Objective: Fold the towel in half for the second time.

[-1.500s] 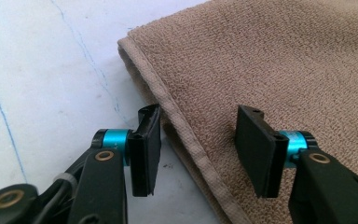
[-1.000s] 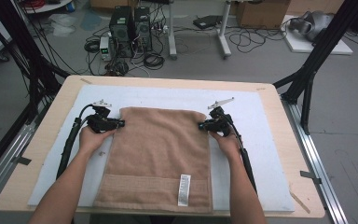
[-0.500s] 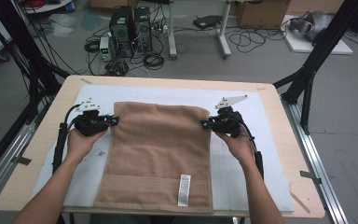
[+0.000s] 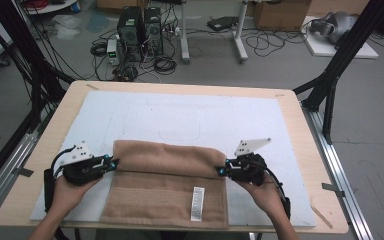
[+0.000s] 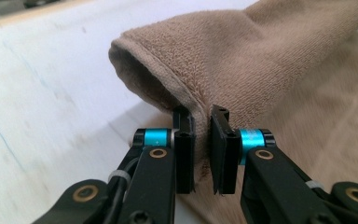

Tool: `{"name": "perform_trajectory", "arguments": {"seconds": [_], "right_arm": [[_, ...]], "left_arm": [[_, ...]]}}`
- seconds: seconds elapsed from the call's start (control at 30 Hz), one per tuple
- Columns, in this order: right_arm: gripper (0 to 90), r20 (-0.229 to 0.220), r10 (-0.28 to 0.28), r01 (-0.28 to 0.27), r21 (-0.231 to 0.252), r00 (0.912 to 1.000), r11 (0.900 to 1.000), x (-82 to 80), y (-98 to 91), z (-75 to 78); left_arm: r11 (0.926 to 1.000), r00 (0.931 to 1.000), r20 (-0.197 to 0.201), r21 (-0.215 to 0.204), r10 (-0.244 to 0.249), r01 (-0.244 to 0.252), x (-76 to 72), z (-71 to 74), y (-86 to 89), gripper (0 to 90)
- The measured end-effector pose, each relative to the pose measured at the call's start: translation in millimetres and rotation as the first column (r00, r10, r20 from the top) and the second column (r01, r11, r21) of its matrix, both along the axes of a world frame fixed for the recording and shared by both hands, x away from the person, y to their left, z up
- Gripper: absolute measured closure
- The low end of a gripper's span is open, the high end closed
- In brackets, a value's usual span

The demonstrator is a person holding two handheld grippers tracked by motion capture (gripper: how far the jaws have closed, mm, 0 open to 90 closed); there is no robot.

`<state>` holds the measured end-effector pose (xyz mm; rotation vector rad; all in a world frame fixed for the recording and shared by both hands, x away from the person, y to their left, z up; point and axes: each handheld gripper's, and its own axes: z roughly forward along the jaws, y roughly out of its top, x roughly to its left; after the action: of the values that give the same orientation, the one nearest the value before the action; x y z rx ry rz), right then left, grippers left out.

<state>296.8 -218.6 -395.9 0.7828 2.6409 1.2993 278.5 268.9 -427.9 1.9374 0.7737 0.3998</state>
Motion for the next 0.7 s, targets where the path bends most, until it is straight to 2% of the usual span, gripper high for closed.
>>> {"name": "perform_trajectory", "arguments": {"seconds": [0.07, 0.17, 0.23, 0.33, 0.47, 0.53, 0.6, 0.7], "right_arm": [[75.2, -0.012, 0.0, 0.0, -0.009, 0.9999, 1.0, -5.5, -1.3, -8.1], [70.7, -0.018, -0.02, 0.02, -0.014, 0.9996, 0.9997, -11.8, -7.0, -16.7], [66.5, -0.017, -0.033, 0.033, -0.007, 0.9993, 0.9994, -14.4, -12.7, -17.3], [57.1, 0.005, -0.069, 0.069, 0.015, 0.9976, 0.9975, -16.9, -21.7, -10.0], [49.7, 0.034, -0.093, 0.093, 0.008, 0.9951, 0.9957, -13.2, -23.5, 1.8], [47.7, 0.05, -0.094, 0.094, 0.004, 0.9943, 0.9956, -8.8, -19.4, 7.3], [46.3, 0.059, -0.091, 0.091, 0.005, 0.9941, 0.9958, -3.9, -15.8, 9.0], [44.2, 0.047, -0.088, 0.088, 0.004, 0.9949, 0.9961, 8.8, -8.7, 7.1]], "left_arm": [[0.9999, 0.9998, -0.019, 0.012, 0.007, -0.006, -5.4, -6.9, 4.0, 77.9], [0.9997, 0.9995, -0.024, 0.012, 0.02, -0.02, -11.6, -10.5, 11.5, 76.2], [0.9994, 0.9992, -0.025, 0.01, 0.032, -0.032, -15.1, -8.3, 17.0, 70.7], [0.9994, 0.9994, -0.014, 0.015, 0.033, -0.033, -16.0, -0.4, 20.4, 63.3], [0.9988, 0.9995, 0.008, 0.037, 0.031, -0.031, -8.7, 13.4, 17.4, 55.0], [0.9989, 0.9995, 0.01, 0.035, 0.03, -0.03, -3.5, 18.3, 14.6, 52.4], [0.9987, 0.9993, 0.02, 0.039, 0.033, -0.033, 2.9, 22.0, 11.9, 50.0], [0.9983, 0.9992, 0.023, 0.048, 0.032, -0.033, 14.1, 24.8, 7.7, 45.1]]}}
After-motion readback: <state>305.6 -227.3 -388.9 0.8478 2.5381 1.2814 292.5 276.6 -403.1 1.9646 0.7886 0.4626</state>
